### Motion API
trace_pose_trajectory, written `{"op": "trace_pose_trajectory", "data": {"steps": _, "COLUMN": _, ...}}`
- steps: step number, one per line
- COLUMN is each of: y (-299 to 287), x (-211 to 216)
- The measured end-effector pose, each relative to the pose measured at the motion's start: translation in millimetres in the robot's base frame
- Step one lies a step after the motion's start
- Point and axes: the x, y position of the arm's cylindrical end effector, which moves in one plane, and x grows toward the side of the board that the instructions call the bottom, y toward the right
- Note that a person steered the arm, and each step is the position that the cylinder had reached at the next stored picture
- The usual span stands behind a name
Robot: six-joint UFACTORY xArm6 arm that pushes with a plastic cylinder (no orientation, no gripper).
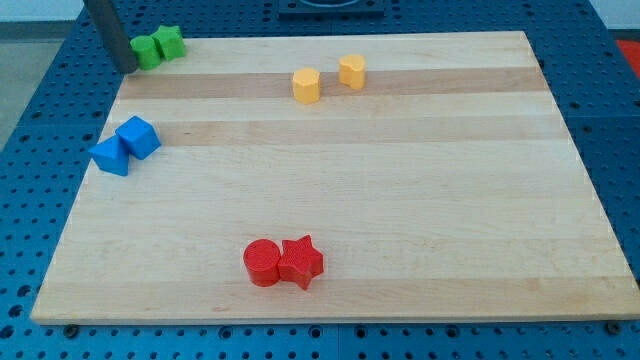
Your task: Push the green star towards top center
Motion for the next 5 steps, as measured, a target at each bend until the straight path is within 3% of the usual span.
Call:
{"op": "trace_pose_trajectory", "data": {"steps": 1, "y": 32.3, "x": -1.1}}
{"op": "trace_pose_trajectory", "data": {"steps": 3, "y": 109.8, "x": -42.4}}
{"op": "trace_pose_trajectory", "data": {"steps": 5, "y": 127.0, "x": -64.4}}
